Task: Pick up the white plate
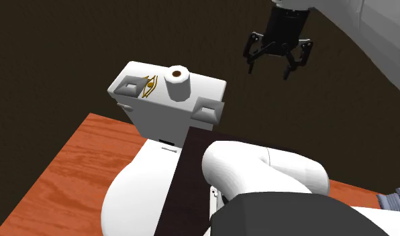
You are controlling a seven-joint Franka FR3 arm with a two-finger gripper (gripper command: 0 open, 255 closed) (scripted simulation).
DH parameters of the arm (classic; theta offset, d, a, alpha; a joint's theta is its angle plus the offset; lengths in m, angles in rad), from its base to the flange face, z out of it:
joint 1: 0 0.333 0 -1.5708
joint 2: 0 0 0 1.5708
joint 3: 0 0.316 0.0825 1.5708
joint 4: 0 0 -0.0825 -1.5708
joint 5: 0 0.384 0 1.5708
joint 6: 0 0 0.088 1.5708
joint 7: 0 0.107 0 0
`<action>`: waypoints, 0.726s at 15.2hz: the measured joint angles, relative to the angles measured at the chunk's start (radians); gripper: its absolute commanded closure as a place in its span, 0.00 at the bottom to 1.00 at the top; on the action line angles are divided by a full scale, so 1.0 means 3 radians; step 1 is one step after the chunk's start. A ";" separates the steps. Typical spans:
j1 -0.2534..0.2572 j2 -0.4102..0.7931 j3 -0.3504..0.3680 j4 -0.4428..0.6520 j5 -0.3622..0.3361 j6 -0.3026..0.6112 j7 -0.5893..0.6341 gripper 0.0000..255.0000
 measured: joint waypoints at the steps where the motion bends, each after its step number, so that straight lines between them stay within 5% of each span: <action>1: 0.0000 0.0000 0.0000 0.0000 0.0000 0.0000 0.0000 0.00; 11: -0.0068 0.0373 -0.1384 -0.0916 0.0974 0.0638 -0.1162 0.00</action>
